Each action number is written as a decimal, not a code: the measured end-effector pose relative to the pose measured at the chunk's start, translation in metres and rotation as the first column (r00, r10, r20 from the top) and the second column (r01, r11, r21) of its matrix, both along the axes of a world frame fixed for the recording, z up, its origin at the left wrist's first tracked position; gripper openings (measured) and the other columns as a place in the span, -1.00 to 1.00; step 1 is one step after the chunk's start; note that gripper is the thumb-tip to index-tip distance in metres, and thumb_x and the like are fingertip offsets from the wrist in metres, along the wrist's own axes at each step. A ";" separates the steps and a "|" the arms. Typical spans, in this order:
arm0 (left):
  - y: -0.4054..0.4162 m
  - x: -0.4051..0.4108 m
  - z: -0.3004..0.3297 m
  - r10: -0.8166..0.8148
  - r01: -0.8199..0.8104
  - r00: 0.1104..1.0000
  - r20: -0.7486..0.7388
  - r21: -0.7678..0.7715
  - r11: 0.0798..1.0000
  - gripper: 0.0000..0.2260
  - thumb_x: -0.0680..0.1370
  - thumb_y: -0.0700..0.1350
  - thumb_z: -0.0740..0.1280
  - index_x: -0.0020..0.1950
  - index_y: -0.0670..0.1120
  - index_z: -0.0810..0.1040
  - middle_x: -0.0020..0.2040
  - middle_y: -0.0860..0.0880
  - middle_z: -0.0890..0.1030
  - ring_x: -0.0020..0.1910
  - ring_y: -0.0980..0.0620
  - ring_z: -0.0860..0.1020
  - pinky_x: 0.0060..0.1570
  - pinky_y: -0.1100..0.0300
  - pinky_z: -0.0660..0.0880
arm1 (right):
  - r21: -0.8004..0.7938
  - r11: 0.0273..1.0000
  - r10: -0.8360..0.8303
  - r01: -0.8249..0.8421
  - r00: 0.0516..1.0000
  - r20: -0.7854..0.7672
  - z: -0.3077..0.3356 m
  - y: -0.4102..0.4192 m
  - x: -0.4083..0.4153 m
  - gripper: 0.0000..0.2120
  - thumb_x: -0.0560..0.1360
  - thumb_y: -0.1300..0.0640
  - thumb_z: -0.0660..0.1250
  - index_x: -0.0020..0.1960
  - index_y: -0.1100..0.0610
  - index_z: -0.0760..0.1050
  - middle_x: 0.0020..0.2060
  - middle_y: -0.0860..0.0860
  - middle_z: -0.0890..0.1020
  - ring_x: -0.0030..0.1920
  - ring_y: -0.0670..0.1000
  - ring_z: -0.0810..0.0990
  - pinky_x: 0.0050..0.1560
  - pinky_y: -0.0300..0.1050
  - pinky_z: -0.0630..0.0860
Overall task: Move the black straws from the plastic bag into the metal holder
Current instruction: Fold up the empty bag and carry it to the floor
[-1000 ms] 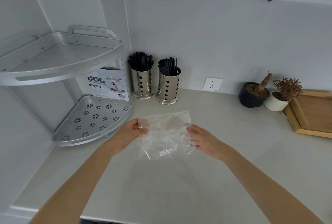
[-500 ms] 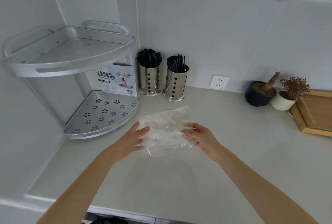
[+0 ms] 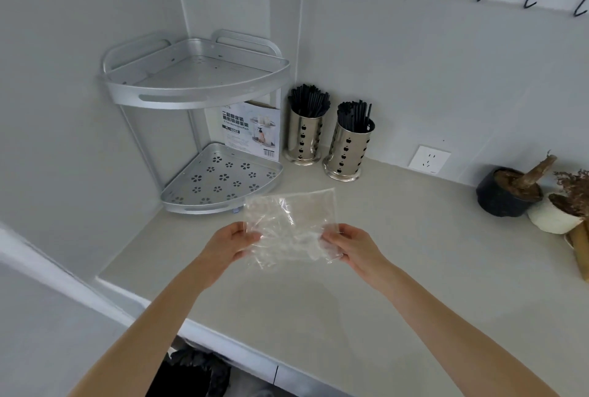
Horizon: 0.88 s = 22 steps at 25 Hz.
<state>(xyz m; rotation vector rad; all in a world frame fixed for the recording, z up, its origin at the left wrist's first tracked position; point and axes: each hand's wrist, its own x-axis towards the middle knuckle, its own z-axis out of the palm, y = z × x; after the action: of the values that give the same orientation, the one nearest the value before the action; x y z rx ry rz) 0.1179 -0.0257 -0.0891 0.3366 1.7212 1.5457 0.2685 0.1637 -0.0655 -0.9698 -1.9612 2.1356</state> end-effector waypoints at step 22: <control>-0.252 0.055 -0.010 0.512 -0.510 0.856 0.073 -0.041 0.859 -0.81 0.50 -0.11 0.27 0.10 -0.07 0.50 -0.04 -0.04 0.64 -0.18 0.12 0.62 -0.20 0.34 0.57 | 0.144 0.842 0.504 -0.520 0.853 0.135 -0.010 -0.201 -0.069 -0.87 0.50 0.11 0.27 -0.04 0.16 0.52 -0.25 -0.05 0.61 -0.33 -0.12 0.52 -0.45 -0.40 0.39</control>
<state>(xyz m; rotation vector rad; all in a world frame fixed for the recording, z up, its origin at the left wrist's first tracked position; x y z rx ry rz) 0.1731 -0.2772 -0.0987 -0.2207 1.8511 1.8796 0.1997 -0.0374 -0.0758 -0.5586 -2.6496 2.1178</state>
